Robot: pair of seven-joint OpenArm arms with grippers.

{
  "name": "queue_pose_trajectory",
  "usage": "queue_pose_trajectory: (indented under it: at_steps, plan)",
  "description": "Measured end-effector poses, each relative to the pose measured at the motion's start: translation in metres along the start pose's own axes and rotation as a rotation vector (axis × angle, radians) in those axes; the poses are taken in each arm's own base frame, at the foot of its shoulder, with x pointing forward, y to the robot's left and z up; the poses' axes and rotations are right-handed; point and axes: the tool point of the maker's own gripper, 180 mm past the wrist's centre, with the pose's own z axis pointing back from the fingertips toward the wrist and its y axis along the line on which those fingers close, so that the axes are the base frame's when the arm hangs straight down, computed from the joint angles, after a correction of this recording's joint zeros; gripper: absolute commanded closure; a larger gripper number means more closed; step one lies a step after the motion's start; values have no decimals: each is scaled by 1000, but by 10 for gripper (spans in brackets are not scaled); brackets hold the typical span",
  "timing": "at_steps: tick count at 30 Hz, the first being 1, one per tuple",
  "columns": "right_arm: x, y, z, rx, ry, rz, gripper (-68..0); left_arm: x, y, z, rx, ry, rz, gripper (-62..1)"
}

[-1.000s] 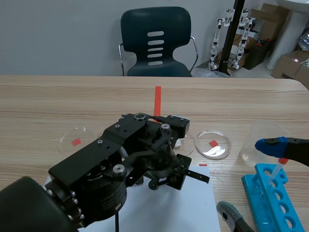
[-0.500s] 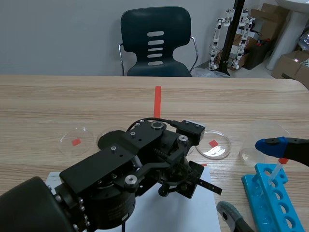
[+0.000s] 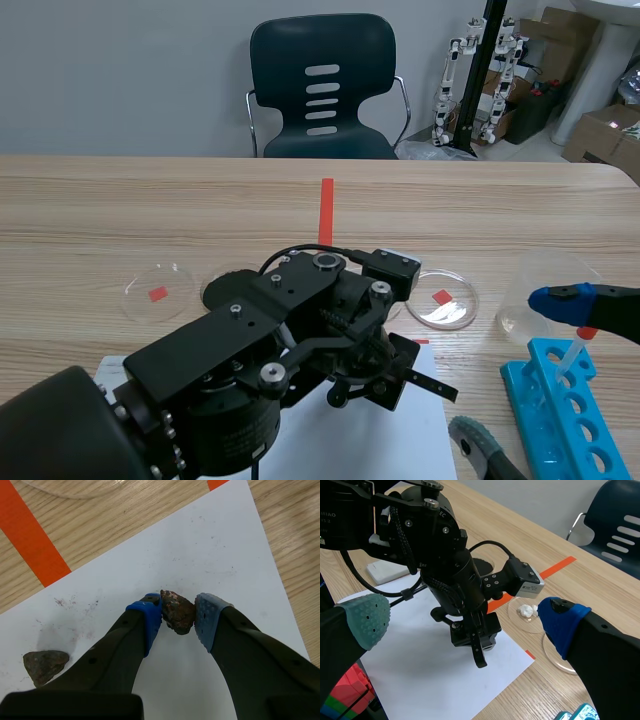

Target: Put the right mineral back

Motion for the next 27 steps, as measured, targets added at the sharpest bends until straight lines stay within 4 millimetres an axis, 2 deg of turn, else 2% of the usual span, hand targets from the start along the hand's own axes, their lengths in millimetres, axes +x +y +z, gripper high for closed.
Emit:
queue_pose_trajectory:
  at_steps: [8,11,27]
  plan:
    - [0,0,0,0,0,0,-621,0,0,0,0,0,0,-517]
    - [0,0,0,0,0,0,-621,-1,0,0,-1,2,1,-623]
    - [0,0,0,0,0,0,-621,0,0,0,-1,-5,2,-623]
